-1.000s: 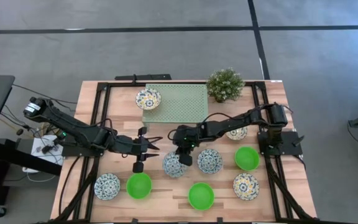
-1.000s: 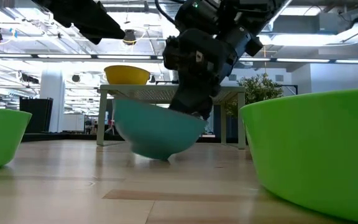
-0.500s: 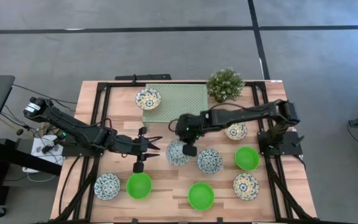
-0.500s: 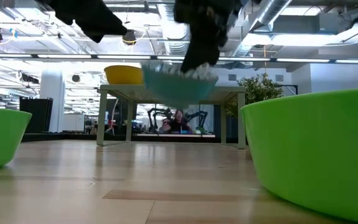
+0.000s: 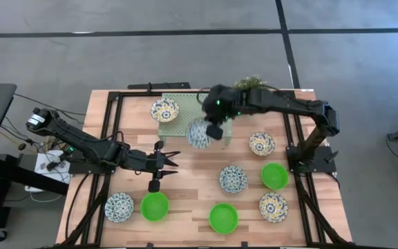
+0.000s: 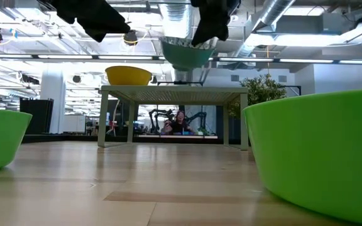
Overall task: Pick & Place Mini bowls
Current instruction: Put the middle blue and white bowl on the shelf
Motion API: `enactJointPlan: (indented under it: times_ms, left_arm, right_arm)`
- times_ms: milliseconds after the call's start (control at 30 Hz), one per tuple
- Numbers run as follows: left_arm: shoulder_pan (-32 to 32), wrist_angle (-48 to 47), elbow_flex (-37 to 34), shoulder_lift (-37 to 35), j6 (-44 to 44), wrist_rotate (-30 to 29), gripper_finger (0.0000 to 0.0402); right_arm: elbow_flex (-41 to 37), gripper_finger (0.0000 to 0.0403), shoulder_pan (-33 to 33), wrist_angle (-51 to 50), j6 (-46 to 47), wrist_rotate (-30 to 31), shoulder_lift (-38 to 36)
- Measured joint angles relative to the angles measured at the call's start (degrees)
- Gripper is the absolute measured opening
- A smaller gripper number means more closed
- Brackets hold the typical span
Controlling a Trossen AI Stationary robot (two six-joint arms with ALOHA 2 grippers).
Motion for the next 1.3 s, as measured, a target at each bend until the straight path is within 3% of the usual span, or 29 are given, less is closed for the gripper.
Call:
enactJointPlan:
  times_ms: [433, 533, 733, 967, 1300]
  left_arm:
    - [-0.01, 0.0, 0.0, 0.02, 0.0, 0.0, 0.0106]
    - [-0.02, 0.0, 0.0, 0.02, 0.0, 0.0, 0.0106]
    - [-0.01, 0.0, 0.0, 0.01, 0.02, 0.0, 0.0106]
    - [-0.02, 0.0, 0.0, 0.02, 0.0, 0.0, 0.0106]
    - [-0.01, 0.0, 0.0, 0.01, 0.02, 0.01, 0.0106]
  right_arm:
    - [0.43, 0.0003, -14.29, -12.52, -0.02, -0.5, -0.13]
    - [0.23, 0.0003, -16.37, -12.77, -0.04, -3.06, 0.1]
    - [-0.07, 0.0003, -18.27, -15.49, -1.35, -7.84, 0.03]
    - [-0.07, 0.0009, -18.51, -16.57, -3.01, -7.97, 0.01]
    - [-0.11, 0.0052, -18.4, -18.77, -3.05, -7.91, 0.01]
